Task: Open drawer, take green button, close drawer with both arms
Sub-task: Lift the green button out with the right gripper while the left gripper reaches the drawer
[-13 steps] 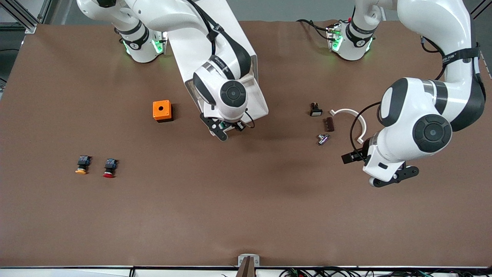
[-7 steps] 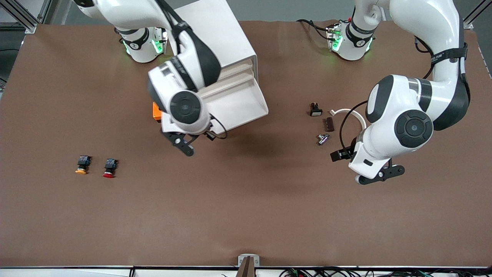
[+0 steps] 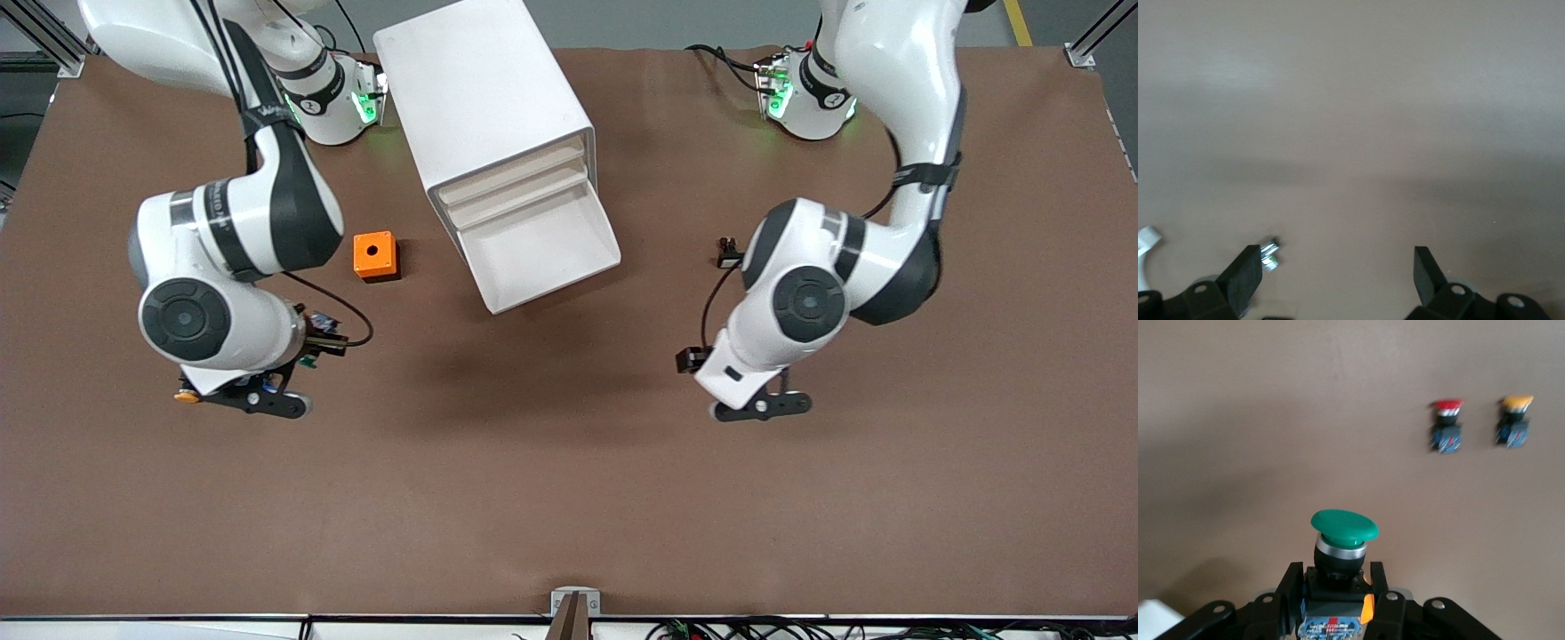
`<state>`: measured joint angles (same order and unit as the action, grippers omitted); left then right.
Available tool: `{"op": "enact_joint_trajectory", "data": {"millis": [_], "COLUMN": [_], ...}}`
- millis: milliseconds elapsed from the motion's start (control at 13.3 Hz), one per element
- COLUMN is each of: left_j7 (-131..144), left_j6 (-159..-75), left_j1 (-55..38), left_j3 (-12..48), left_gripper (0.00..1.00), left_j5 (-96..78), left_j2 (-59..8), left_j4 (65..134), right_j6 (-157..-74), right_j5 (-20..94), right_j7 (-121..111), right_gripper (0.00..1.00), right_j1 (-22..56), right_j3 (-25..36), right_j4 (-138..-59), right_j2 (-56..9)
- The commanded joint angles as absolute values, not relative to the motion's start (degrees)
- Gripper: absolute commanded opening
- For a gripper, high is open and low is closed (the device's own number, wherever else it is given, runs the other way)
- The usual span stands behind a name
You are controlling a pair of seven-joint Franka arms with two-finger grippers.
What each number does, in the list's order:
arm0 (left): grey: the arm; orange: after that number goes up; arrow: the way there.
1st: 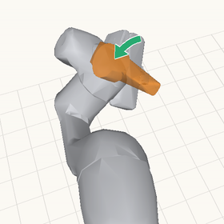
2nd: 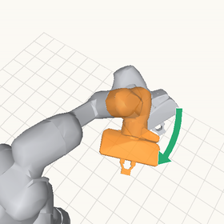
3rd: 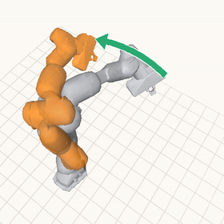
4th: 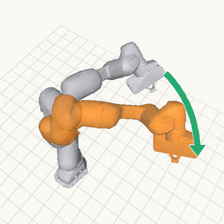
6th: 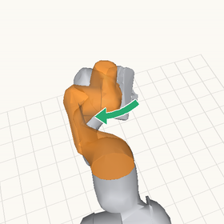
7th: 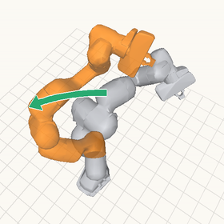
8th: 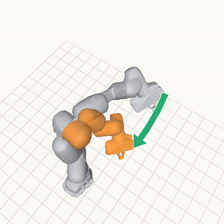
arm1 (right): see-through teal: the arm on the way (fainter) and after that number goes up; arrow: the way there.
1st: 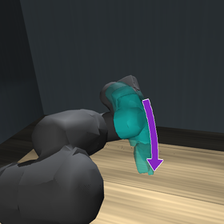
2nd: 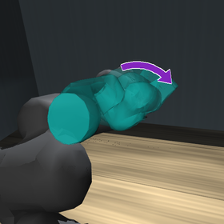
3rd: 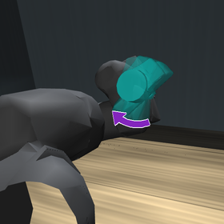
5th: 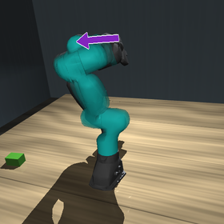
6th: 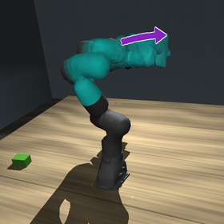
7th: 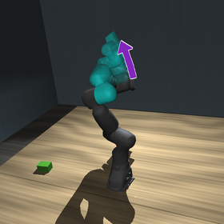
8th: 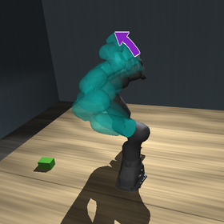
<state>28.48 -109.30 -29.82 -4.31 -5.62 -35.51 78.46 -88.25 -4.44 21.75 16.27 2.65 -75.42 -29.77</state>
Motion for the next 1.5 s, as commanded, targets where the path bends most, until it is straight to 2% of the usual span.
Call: {"op": "enact_joint_trajectory", "data": {"millis": [0, 225, 526, 976, 1427], "left_j7": [29.01, 28.21, 30.06, 34.96, 44.46], "left_j6": [-111.96, -114.33, -125.23, -124.81, -124.72], "left_j1": [-31.20, -33.47, -37.26, -40.34, -46.14], "left_j3": [-4.48, -4.31, -4.31, -1.85, -0.97], "left_gripper": [1.00, 1.00, 1.00, 1.00, 1.00], "left_j5": [-4.31, -4.31, -4.39, -4.75, -5.19], "left_j2": [-35.95, -36.04, -34.63, -35.07, -36.03], "left_j4": [78.22, 80.58, 90.86, 93.60, 93.96], "right_j6": [-94.10, -103.86, -109.76, -114.70, -122.87], "right_j5": [-6.06, -6.24, -9.05, -10.19, -10.20], "right_j7": [12.68, 11.69, 8.54, 2.90, 3.08], "right_gripper": [0.11, 0.11, 0.11, 0.15, 0.15], "right_j1": [12.75, 10.81, 8.97, 7.21, 7.73], "right_j3": [1.49, 1.49, 1.49, 1.49, 1.58], "right_j4": [-80.57, -86.38, -87.10, -87.28, -93.34], "right_j2": [-29.27, -30.05, -34.27, -38.75, -38.76]}}
